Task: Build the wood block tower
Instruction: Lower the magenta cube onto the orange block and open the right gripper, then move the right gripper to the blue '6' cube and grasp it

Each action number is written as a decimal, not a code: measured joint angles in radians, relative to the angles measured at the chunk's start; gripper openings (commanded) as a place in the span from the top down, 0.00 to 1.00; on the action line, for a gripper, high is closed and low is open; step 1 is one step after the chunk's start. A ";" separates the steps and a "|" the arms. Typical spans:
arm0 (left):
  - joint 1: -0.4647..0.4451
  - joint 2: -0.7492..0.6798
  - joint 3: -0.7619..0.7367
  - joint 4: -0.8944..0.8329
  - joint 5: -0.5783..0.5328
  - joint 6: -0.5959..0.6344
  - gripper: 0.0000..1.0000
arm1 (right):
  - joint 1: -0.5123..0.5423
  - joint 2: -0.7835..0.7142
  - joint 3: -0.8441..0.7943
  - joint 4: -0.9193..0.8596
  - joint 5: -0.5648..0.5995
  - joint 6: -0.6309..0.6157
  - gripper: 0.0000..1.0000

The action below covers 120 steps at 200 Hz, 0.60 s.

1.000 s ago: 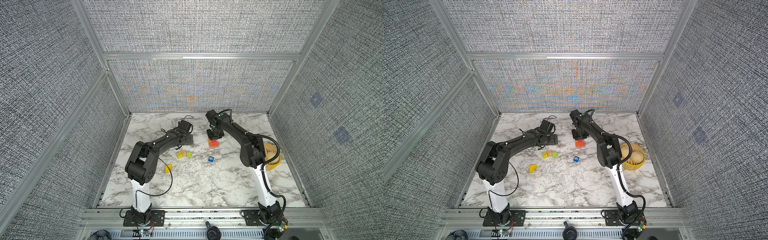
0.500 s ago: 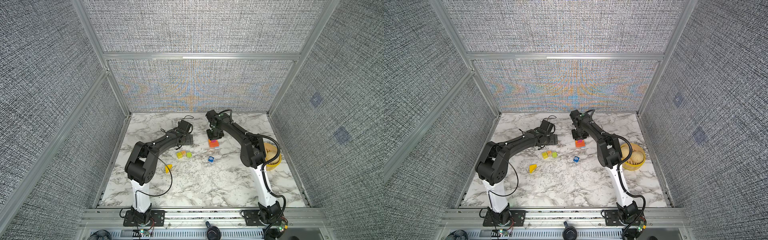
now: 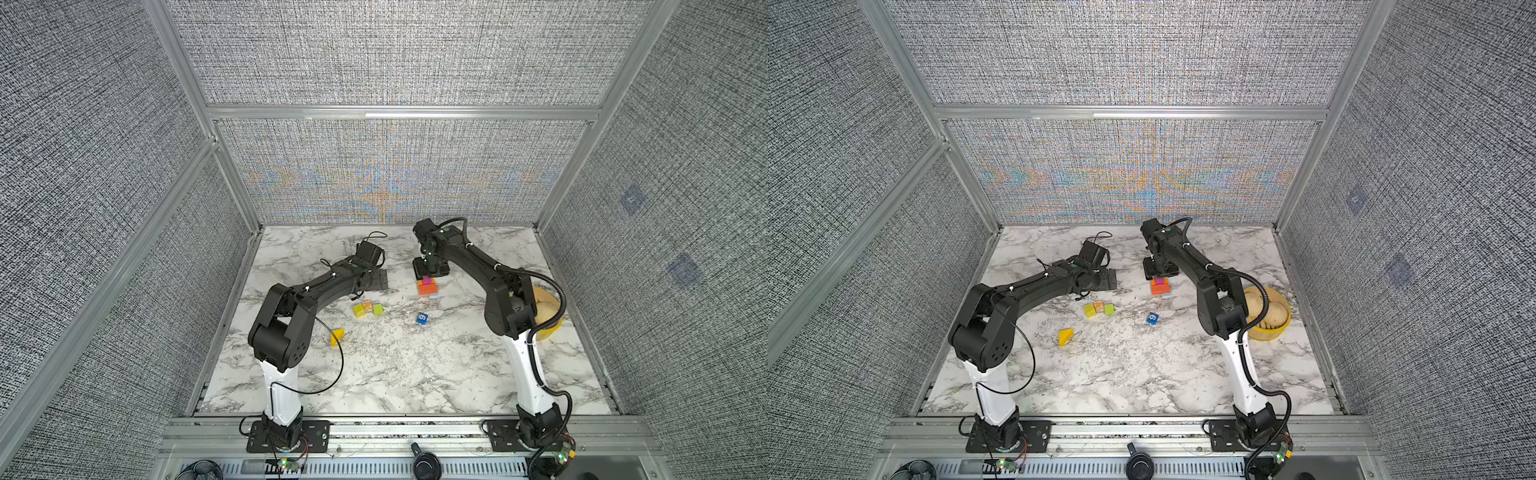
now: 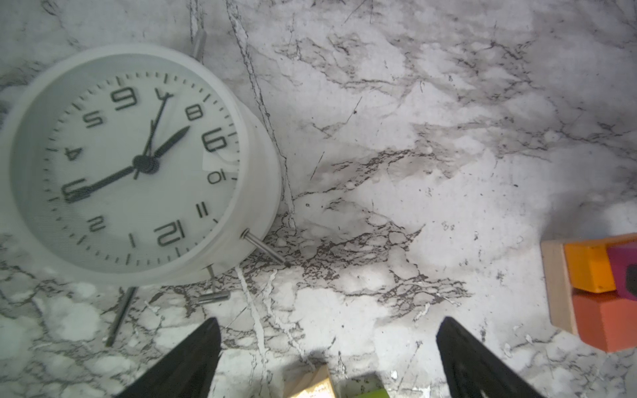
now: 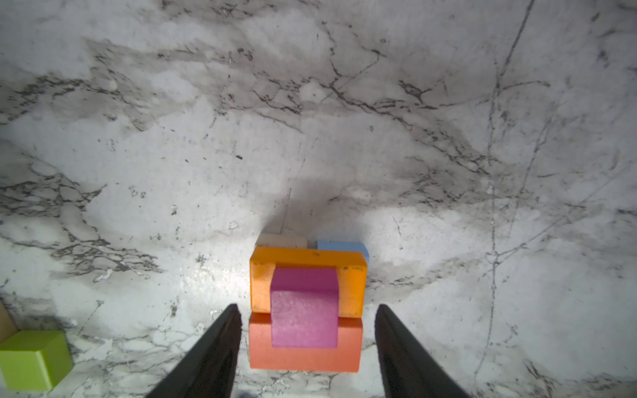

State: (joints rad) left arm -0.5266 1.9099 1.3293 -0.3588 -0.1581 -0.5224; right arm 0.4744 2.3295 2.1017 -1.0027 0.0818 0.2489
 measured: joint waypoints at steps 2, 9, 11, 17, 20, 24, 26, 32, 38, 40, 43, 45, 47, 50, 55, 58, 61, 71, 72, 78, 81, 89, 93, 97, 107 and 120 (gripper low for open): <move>0.000 -0.002 -0.002 0.001 0.000 0.000 0.01 | 0.000 -0.004 -0.004 0.000 0.000 0.000 0.36; 0.000 -0.009 -0.007 0.005 0.000 0.000 0.01 | 0.000 -0.017 -0.019 0.005 0.001 0.000 0.37; 0.000 -0.010 -0.008 0.006 0.000 0.000 0.01 | 0.000 -0.023 -0.025 0.007 0.002 0.000 0.38; 0.000 -0.014 -0.011 0.007 0.000 0.000 0.01 | 0.001 -0.038 -0.043 0.012 0.005 0.000 0.38; 0.000 -0.016 -0.012 0.007 0.000 0.000 0.01 | 0.001 -0.047 -0.053 0.016 0.005 0.000 0.39; 0.000 -0.018 -0.013 0.008 0.000 0.000 0.01 | 0.001 -0.061 -0.069 0.019 0.007 0.000 0.39; 0.000 -0.018 -0.013 0.009 0.000 0.000 0.01 | 0.002 -0.065 -0.074 0.021 0.006 0.000 0.39; 0.000 -0.020 -0.015 0.011 -0.001 0.000 0.01 | 0.002 -0.087 -0.099 0.028 0.007 0.000 0.41; 0.000 -0.023 -0.018 0.013 -0.001 -0.001 0.01 | 0.003 -0.107 -0.124 0.036 0.007 0.001 0.42; 0.000 -0.024 -0.019 0.013 -0.001 -0.001 0.01 | 0.003 -0.111 -0.130 0.039 0.006 0.001 0.43; 0.000 -0.026 -0.020 0.013 -0.001 -0.001 0.01 | 0.004 -0.124 -0.145 0.043 0.007 0.002 0.43; 0.000 -0.028 -0.021 0.012 -0.001 -0.001 0.01 | 0.005 -0.129 -0.151 0.045 0.007 0.003 0.44; 0.000 -0.029 -0.022 0.012 -0.001 -0.001 0.01 | 0.006 -0.136 -0.160 0.047 0.007 0.005 0.44; 0.000 -0.032 -0.024 0.013 -0.001 -0.001 0.01 | 0.007 -0.146 -0.172 0.049 0.007 0.006 0.45; 0.000 -0.038 -0.027 0.012 -0.001 -0.001 0.01 | 0.010 -0.163 -0.195 0.057 0.007 0.007 0.46; 0.000 -0.043 -0.031 0.012 -0.001 -0.002 0.01 | 0.012 -0.175 -0.213 0.064 0.008 0.007 0.47; 0.000 -0.047 -0.033 0.012 -0.001 -0.002 0.01 | 0.014 -0.185 -0.227 0.068 0.007 0.008 0.47; 0.000 -0.064 -0.044 0.012 0.000 -0.005 0.01 | 0.023 -0.220 -0.274 0.076 0.006 0.007 0.49; 0.000 -0.066 -0.046 0.012 -0.001 -0.006 0.01 | 0.023 -0.222 -0.277 0.077 0.006 0.007 0.49; 0.000 -0.077 -0.054 0.012 0.000 -0.008 0.02 | 0.029 -0.244 -0.306 0.087 0.006 0.007 0.50; 0.000 -0.082 -0.058 0.012 0.000 -0.009 0.02 | 0.031 -0.253 -0.320 0.091 0.006 0.006 0.50; 0.000 -0.094 -0.071 0.011 0.001 -0.013 0.02 | 0.040 -0.282 -0.360 0.104 0.003 0.000 0.51; 0.000 -0.100 -0.077 0.010 0.002 -0.016 0.02 | 0.044 -0.293 -0.377 0.111 0.003 -0.003 0.51; 0.000 -0.105 -0.083 0.010 0.003 -0.021 0.02 | 0.049 -0.304 -0.393 0.114 0.001 -0.008 0.51; -0.001 -0.118 -0.103 0.010 0.004 -0.029 0.02 | 0.062 -0.333 -0.440 0.135 -0.009 -0.024 0.51; -0.005 -0.135 -0.135 0.013 0.009 -0.037 0.02 | 0.079 -0.367 -0.501 0.161 -0.016 -0.043 0.51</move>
State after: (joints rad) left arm -0.5320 1.7748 1.1946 -0.3458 -0.1490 -0.5591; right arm 0.5529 1.9621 1.6009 -0.8421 0.0654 0.2054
